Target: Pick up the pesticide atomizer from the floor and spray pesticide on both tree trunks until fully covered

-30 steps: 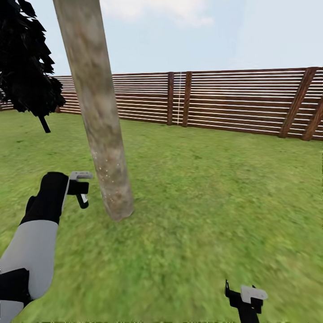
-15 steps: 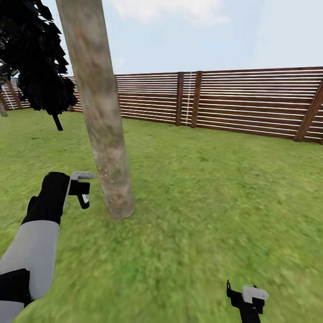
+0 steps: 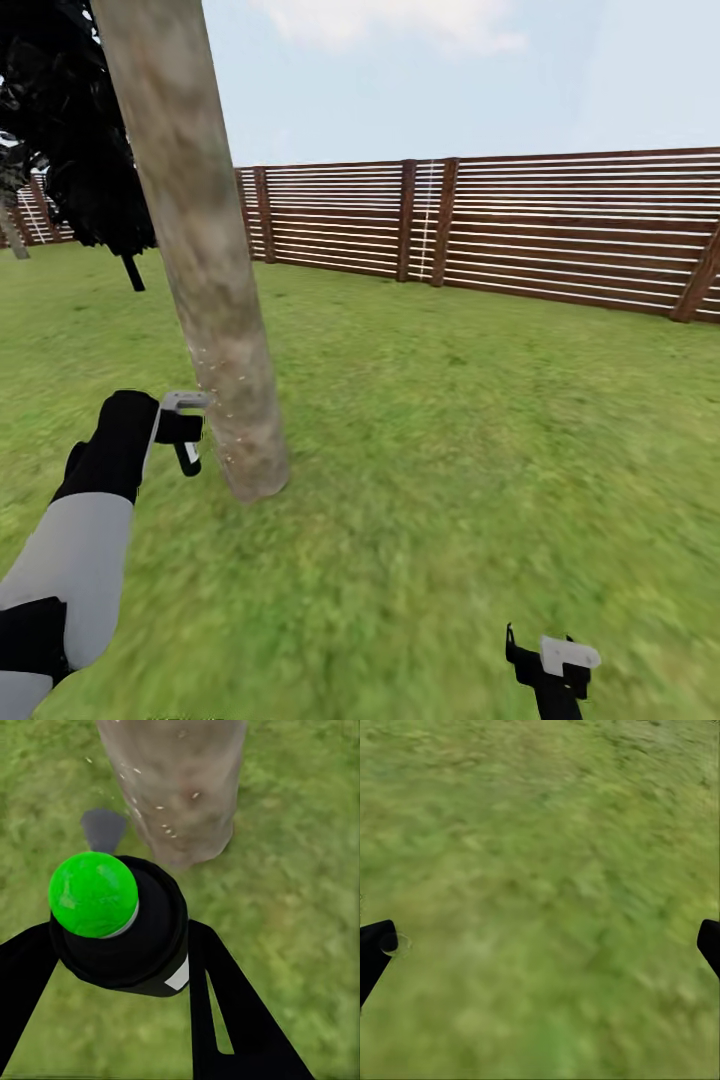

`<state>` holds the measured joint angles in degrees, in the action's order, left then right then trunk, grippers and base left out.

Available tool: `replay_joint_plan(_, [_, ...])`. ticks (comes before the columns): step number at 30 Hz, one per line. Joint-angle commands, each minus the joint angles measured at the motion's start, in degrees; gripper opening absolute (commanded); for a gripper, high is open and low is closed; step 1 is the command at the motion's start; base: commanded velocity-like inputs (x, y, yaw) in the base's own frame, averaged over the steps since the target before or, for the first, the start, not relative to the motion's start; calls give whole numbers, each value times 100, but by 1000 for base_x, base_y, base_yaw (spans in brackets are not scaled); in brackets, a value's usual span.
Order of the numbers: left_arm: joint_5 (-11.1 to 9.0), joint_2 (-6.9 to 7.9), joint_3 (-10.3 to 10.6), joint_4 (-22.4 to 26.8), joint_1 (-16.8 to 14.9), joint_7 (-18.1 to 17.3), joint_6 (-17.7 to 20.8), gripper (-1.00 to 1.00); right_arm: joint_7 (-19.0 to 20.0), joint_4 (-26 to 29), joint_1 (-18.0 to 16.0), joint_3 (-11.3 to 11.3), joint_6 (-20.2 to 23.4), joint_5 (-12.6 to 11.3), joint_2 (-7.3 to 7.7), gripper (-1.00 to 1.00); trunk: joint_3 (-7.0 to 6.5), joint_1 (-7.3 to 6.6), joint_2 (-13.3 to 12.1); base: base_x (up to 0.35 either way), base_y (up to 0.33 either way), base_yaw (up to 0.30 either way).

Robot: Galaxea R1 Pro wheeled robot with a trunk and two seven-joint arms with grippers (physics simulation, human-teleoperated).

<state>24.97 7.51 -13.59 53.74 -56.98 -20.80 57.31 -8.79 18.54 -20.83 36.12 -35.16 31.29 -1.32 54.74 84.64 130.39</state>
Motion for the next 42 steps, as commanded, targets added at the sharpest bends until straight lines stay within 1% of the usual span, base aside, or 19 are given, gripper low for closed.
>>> replay_joint_plan(1, [-7, 2, -2, -36, 8, -3, -2, -100, 0, 0, 0, 0, 0, 0, 0, 100, 0, 0, 0, 44, -142, 273])
replay_joint_plan(2, [-8, 3, -2, -79, 34, -3, -6, -100, 0, 0, 0, 0, 0, 0, 0, 100, 0, 0, 0, 28, -91, 274])
replay_joint_plan(5, [-7, -18, 16, -361, 364, -20, -46, -100, 0, 0, 0, 0, 0, 0, 0, 100, 0, 0, 0, 7, -23, 125])
replay_joint_plan(8, [-8, -43, 22, -438, 461, -20, -52, -100, 0, 0, 0, 0, 0, 0, 0, 100, 0, 0, 0, 13, -4, 11])
replay_joint_plan(15, [-10, -48, 14, -375, 482, -13, -53, -100, 0, 0, 0, 0, 0, 0, 0, 100, 0, 0, 0, 174, -177, 33])
replay_joint_plan(27, [-18, -57, 15, -413, 486, -14, -44, -100, 0, 0, 0, 0, 0, 2, 0, 100, 0, 0, 0, 24, -272, 267])
replay_joint_plan(30, [-27, -96, 20, -434, 486, -29, -44, -100, 0, 0, 0, 0, 0, 0, 0, 100, 0, 0, 0, 217, -207, 183])
replay_joint_plan(35, [-27, -101, 15, -434, 486, -15, -44, -100, 0, 0, 0, 0, 0, 0, 0, 100, -1, 0, 0, 241, -188, 11])
replay_joint_plan(42, [-34, -105, 7, -456, 512, -37, -44, -100, 0, 0, 0, 0, 0, 0, 0, 100, -25, 0, 0, 230, -167, -148])
